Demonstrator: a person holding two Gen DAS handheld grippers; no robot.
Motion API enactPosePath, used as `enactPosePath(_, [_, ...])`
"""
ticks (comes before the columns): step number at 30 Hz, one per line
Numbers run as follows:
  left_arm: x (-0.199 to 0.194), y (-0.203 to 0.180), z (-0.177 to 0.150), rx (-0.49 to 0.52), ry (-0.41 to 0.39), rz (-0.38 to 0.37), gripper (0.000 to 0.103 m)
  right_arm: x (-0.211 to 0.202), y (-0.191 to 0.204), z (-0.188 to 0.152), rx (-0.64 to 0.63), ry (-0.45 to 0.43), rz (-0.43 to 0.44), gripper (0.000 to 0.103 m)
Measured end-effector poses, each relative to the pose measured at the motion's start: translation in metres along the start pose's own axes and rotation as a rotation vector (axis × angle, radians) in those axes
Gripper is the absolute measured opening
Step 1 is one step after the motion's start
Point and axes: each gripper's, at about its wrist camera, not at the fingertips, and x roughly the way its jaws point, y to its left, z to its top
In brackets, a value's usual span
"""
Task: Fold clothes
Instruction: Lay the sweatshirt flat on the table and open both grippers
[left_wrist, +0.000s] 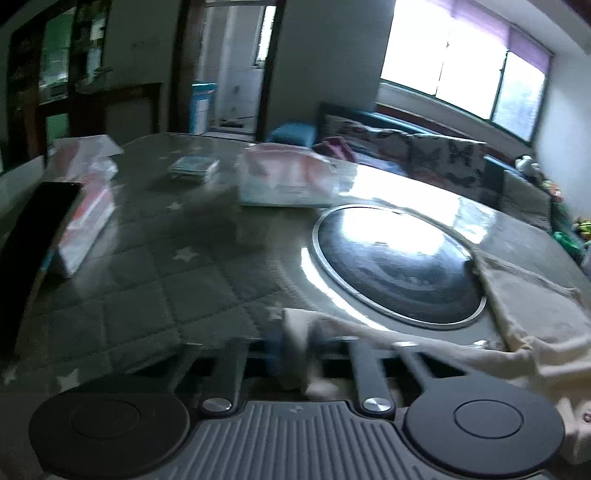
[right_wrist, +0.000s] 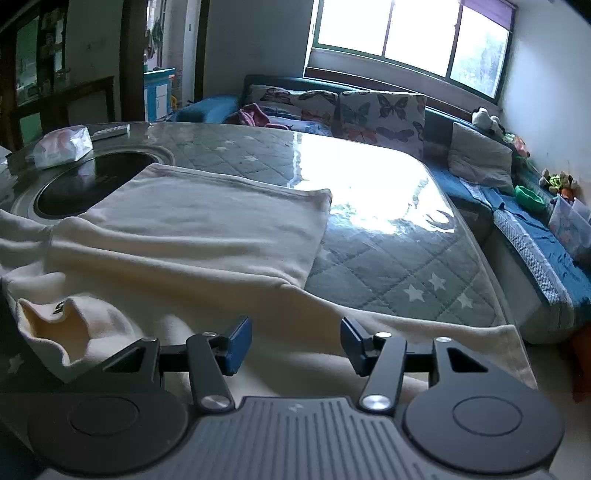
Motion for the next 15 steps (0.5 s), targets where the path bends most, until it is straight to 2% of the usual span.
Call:
enactPosePath(2, [-0.014,-0.002,0.001,0.006,-0.079,-0.062,0.006,0.0,-0.001,0.001,0.005,-0.001,-0.002,0.054])
enactPosePath(4, [-0.035,-0.002,0.003,0.009,-0.191,-0.158,0.006,-0.001,-0.004,0.001,0.01,0.0,-0.002,0.054])
enactPosePath(5, [-0.044,-0.003,0.003,0.028,-0.231,-0.18,0.009,0.0,-0.004,0.0,0.011,0.002,-0.002,0.054])
enactPosePath(6, [-0.046,-0.004,0.004,0.06,-0.238,-0.15,0.015,0.001,-0.004,0.0,0.008,0.004,-0.002,0.054])
enactPosePath(7, [-0.043,-0.004,0.004,0.074,-0.215,-0.091,0.021,0.001,-0.003,0.0,0.005,0.006,-0.001,0.054])
enactPosePath(8, [-0.036,-0.001,0.004,0.074,-0.179,-0.028,0.037,0.002,-0.002,-0.001,0.0,0.006,0.003,0.054])
enactPosePath(10, [-0.026,0.011,0.003,0.019,-0.107,0.021,0.039,0.003,-0.001,-0.001,-0.003,0.007,0.006,0.054])
enactPosePath(12, [-0.022,0.018,0.001,-0.013,-0.076,0.043,0.039,0.004,0.0,-0.002,-0.004,0.01,0.012,0.054])
enactPosePath(15, [-0.023,0.015,0.0,0.0,-0.068,0.007,0.042,0.003,0.003,-0.001,-0.013,0.012,0.02,0.054])
